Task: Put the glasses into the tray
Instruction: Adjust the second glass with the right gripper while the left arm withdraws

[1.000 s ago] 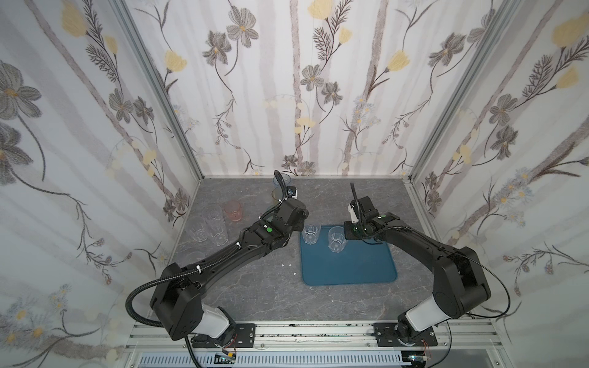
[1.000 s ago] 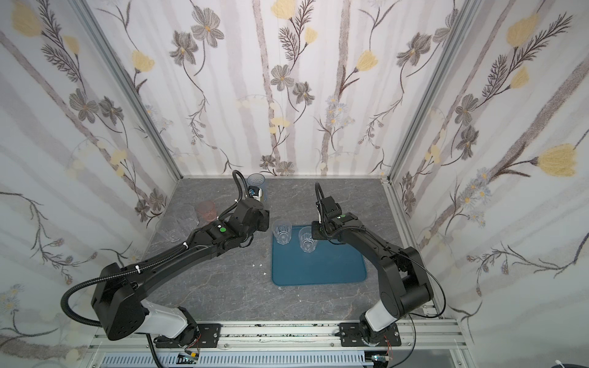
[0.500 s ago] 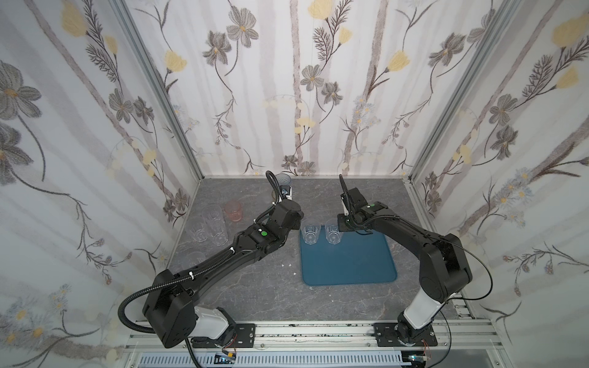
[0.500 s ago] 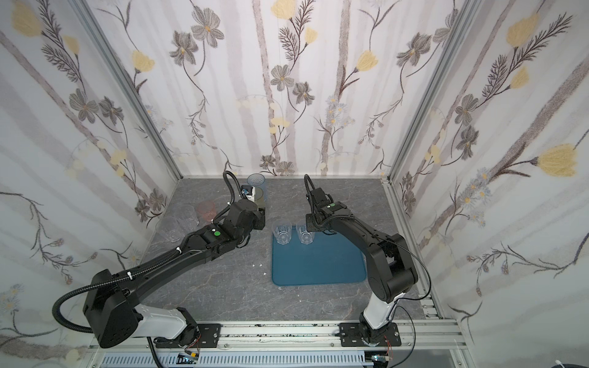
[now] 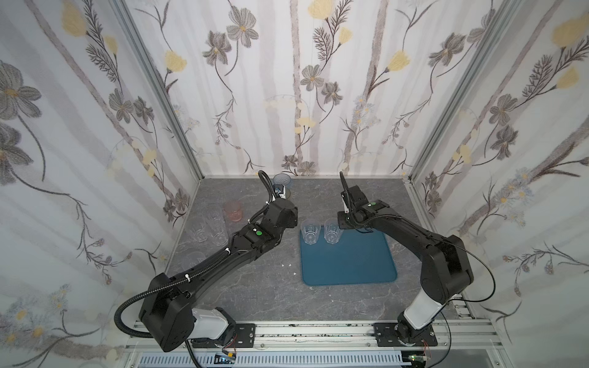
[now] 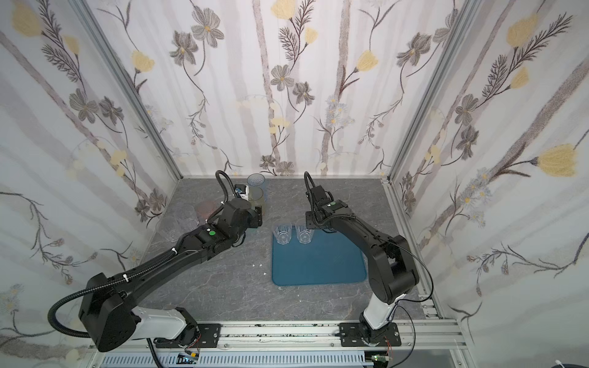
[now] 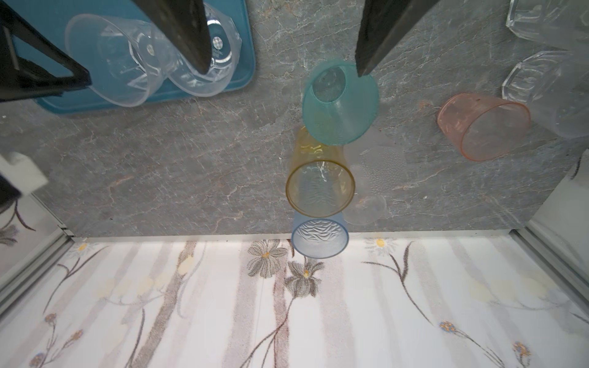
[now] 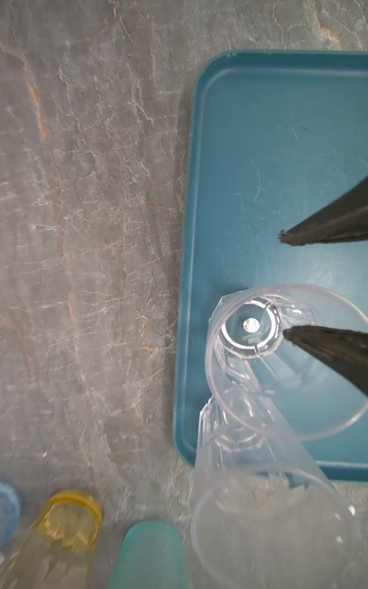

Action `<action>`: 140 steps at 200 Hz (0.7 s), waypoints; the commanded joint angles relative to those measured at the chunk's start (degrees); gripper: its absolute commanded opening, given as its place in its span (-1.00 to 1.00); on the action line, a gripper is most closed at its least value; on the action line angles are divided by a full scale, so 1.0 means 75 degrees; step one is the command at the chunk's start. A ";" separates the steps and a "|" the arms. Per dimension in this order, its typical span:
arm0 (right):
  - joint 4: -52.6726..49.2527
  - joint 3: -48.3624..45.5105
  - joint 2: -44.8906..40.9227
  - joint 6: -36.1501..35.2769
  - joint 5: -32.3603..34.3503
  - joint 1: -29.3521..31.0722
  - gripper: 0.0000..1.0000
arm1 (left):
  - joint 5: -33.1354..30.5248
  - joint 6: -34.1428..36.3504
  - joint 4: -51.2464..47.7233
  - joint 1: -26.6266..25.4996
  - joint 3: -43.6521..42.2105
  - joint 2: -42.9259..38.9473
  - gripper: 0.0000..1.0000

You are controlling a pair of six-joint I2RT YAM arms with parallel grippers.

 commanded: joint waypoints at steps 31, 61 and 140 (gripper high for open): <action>0.0654 -0.0607 -0.1285 0.0758 -0.0509 -0.0320 -0.08 | 0.3010 -0.0532 0.0112 0.2630 0.0917 0.0576 0.43; 0.0772 -0.0931 -0.1460 0.0815 -0.0593 -0.0376 -0.09 | 0.4218 -0.0533 -0.0450 0.3847 0.2416 0.2327 0.28; 0.0718 -0.0792 -0.1289 0.0611 -0.0681 -0.0518 -0.09 | 0.3560 0.0603 -0.2006 0.4245 0.6077 0.6005 0.22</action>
